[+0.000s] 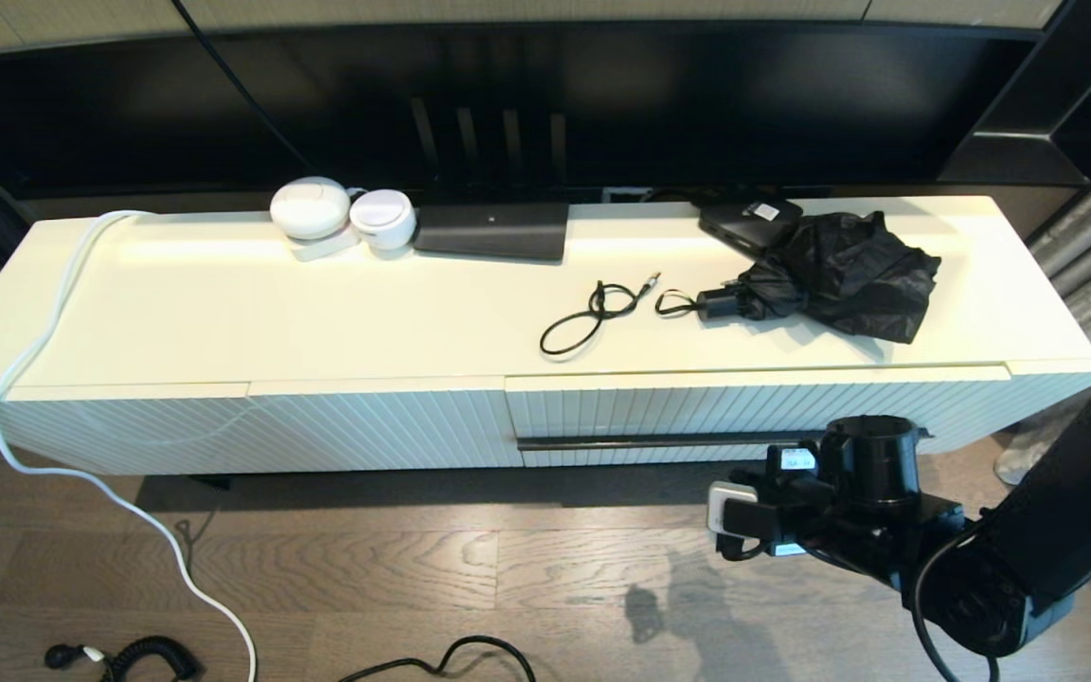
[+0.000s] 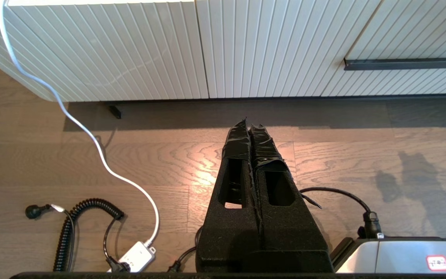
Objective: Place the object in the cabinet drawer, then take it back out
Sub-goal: Open the drawer
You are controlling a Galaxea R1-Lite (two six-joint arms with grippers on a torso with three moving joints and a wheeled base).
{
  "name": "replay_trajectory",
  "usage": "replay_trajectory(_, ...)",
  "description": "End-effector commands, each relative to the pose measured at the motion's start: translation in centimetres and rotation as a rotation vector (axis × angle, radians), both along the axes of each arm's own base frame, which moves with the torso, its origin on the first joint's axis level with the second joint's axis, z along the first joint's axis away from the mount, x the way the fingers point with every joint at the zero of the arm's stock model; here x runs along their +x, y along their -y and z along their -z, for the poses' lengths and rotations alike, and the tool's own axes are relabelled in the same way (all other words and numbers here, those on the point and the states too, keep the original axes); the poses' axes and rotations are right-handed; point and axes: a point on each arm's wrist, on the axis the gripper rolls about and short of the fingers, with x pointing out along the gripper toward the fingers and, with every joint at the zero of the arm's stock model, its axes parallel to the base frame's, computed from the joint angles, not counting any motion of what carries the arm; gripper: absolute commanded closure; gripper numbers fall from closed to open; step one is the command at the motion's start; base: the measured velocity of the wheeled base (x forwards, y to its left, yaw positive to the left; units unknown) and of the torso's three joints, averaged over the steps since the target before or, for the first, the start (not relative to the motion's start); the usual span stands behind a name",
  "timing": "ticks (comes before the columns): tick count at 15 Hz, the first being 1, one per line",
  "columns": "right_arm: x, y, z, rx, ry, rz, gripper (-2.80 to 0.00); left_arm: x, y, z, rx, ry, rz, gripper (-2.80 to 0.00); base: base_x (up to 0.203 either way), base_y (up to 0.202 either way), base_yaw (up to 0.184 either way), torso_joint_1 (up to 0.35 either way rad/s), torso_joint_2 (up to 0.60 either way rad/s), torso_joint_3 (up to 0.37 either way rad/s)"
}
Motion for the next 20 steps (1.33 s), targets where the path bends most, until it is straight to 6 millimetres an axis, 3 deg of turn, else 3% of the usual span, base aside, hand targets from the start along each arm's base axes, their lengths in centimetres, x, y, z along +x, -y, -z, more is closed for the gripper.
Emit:
replay_trajectory(1,0.4,0.0,0.9,-0.005,-0.008,-0.015,0.00,0.0,0.0,0.0,0.000,-0.001,0.000,0.00,0.000,0.000,0.000,0.000,0.00,0.000)
replay_trajectory(4,0.7,-0.2,1.6,0.002,0.002,-0.025,0.00,0.0,0.0,0.0,0.000,0.000,0.000,0.00,0.000,0.000,0.000,0.000,0.00,0.000)
replay_trajectory(9,1.3,-0.3,0.9,0.025,0.078,-0.027,0.00,0.0,0.0,0.0,0.000,-0.001,0.000,0.00,0.000,0.000,0.000,0.000,0.00,0.000)
replay_trajectory(10,1.2,-0.3,1.0,0.022,0.074,-0.027,-2.80,0.0,0.0,0.0,0.000,0.000,0.000,0.00,0.000,0.000,0.000,0.000,0.00,0.000)
replay_trajectory(20,1.2,0.9,1.6,-0.070,-0.039,-0.020,-2.80,0.0,0.0,0.0,0.000,0.000,0.000,0.00,0.000,0.000,0.000,0.000,0.00,0.000)
